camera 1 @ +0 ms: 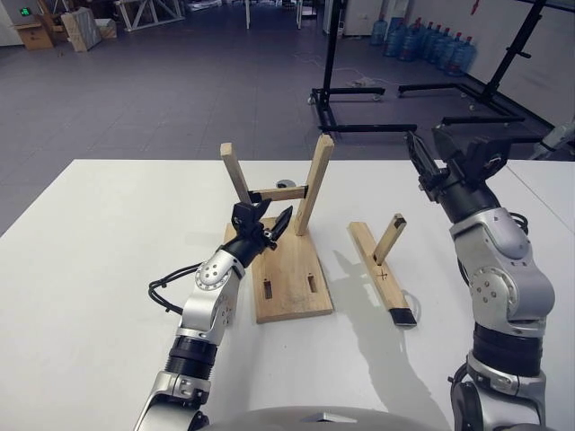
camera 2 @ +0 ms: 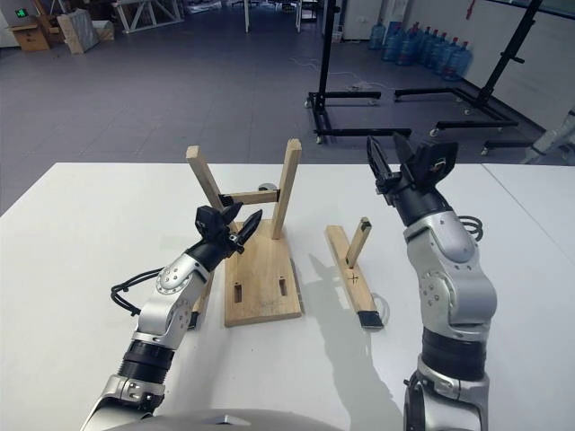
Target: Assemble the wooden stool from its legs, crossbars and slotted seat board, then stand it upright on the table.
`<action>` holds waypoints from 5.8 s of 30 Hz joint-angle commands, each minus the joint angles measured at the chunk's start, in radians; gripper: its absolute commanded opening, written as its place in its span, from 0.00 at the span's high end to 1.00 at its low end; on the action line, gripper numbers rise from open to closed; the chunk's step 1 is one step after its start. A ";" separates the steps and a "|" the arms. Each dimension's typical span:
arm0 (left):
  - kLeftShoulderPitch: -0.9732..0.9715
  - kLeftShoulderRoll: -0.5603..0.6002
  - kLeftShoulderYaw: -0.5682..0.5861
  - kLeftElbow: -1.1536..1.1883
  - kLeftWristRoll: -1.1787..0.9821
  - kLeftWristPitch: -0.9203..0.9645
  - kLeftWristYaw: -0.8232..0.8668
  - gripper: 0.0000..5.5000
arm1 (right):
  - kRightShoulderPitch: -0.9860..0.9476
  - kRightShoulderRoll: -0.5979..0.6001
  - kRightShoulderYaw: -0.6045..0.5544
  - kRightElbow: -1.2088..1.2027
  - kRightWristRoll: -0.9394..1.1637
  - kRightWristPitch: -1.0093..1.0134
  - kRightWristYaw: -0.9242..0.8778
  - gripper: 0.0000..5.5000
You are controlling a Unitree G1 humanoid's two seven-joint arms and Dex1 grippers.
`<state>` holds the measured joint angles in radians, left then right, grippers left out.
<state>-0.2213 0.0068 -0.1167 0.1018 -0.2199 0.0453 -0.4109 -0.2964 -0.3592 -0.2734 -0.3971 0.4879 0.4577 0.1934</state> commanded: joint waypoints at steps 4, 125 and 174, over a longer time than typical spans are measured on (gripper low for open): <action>-0.002 -0.003 -0.012 0.017 0.011 -0.008 -0.005 0.49 | 0.148 0.008 0.151 0.268 -0.185 -0.027 0.025 0.58; -0.037 0.167 0.268 -0.244 -1.014 0.743 -0.439 0.42 | 0.250 -0.009 0.296 0.104 0.396 0.101 0.836 0.63; 0.047 0.461 0.186 -0.298 -0.531 0.505 -0.569 0.63 | 0.365 -0.215 0.063 0.275 0.264 0.105 0.747 0.41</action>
<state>-0.1975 0.4477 0.0750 -0.1797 -0.7619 0.5296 -0.9816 0.0663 -0.5558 -0.2070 -0.1203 0.7655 0.5466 0.9348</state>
